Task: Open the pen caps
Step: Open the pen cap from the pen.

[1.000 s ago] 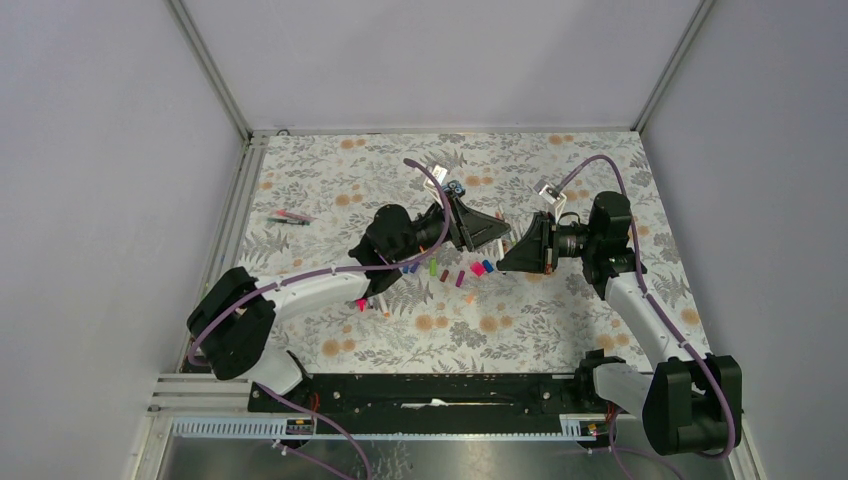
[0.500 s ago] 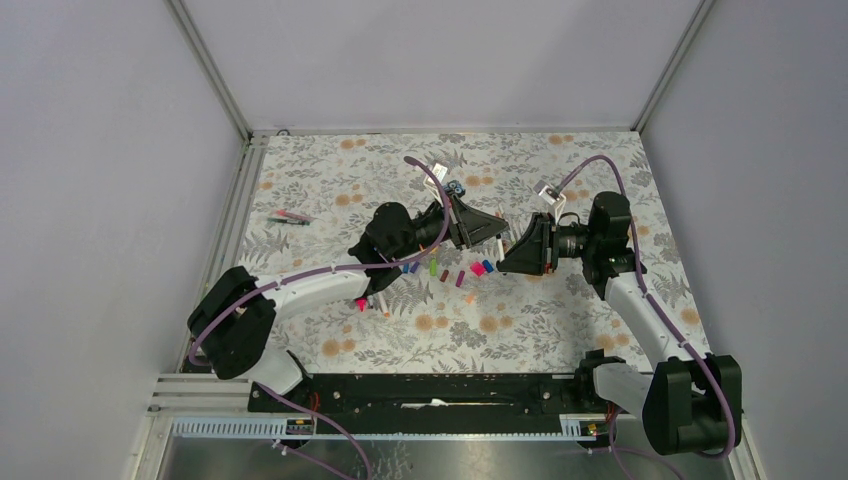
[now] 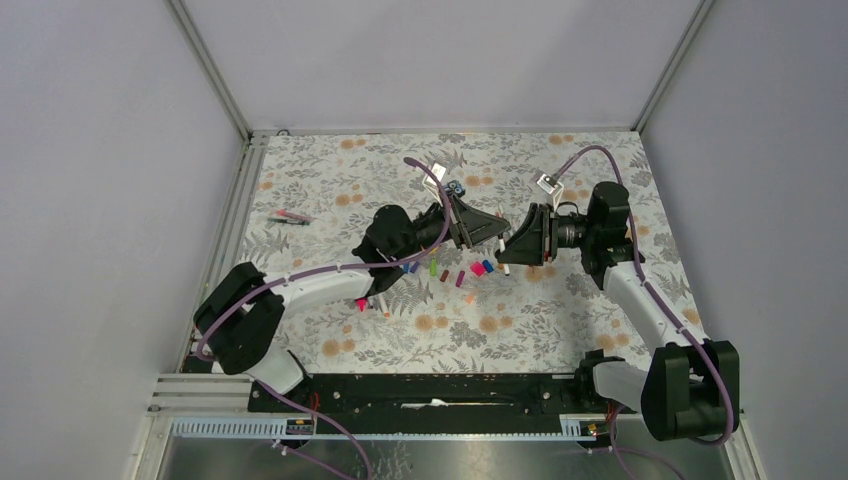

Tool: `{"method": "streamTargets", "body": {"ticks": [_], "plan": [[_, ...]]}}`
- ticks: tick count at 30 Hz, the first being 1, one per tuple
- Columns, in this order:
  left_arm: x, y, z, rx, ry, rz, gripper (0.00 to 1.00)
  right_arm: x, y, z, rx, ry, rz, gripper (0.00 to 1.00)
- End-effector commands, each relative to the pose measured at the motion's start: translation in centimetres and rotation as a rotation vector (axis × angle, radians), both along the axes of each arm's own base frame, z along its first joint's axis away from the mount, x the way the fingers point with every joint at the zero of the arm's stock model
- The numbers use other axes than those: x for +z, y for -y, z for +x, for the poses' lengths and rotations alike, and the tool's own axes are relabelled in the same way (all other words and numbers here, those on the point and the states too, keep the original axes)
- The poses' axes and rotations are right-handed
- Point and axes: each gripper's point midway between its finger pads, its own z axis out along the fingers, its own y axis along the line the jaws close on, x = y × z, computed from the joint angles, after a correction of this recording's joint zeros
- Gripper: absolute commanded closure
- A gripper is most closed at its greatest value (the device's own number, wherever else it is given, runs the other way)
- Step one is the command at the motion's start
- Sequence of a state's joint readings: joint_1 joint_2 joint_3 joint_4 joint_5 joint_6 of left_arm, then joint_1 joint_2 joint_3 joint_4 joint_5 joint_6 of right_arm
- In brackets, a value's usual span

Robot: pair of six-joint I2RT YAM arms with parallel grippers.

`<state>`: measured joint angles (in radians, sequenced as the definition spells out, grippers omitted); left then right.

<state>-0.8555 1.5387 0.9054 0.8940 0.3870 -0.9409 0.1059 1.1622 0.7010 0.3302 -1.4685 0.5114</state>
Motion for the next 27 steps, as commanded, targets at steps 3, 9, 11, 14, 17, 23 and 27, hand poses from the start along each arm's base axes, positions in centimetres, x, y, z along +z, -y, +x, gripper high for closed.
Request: {"method": "streamTargets", "body": {"ticks": [3, 9, 11, 14, 17, 23, 27], "plan": [[1.0, 0.1, -1.1, -0.048, 0.035, -0.059, 1.0, 2.2, -0.2, 0.4, 0.022, 0.051, 0.015, 0.57], [2.1, -0.5, -0.4, 0.008, 0.065, -0.087, 1.0, 1.4, -0.1, -0.1, 0.031, 0.029, 0.014, 1.0], [3.5, -1.8, 1.0, 0.1, 0.1, -0.119, 1.0, 1.0, -0.1, -0.5, 0.042, 0.024, 0.014, 1.0], [6.5, -4.6, 3.7, 0.242, 0.184, -0.176, 1.0, 0.0, 0.0, -1.0, 0.054, 0.015, 0.013, 1.0], [9.6, -7.6, 7.4, 0.362, 0.236, -0.213, 1.0, -1.7, 0.1, -1.7, 0.059, -0.004, 0.01, 1.0], [14.0, -11.1, 9.6, 0.48, 0.306, -0.276, 1.0, -3.5, 0.3, -3.2, 0.07, -0.011, 0.011, 1.0], [14.0, -12.0, 9.5, 0.49, 0.298, -0.281, 1.0, -3.6, 0.2, -3.0, 0.059, 0.011, 0.008, 1.0]]}}
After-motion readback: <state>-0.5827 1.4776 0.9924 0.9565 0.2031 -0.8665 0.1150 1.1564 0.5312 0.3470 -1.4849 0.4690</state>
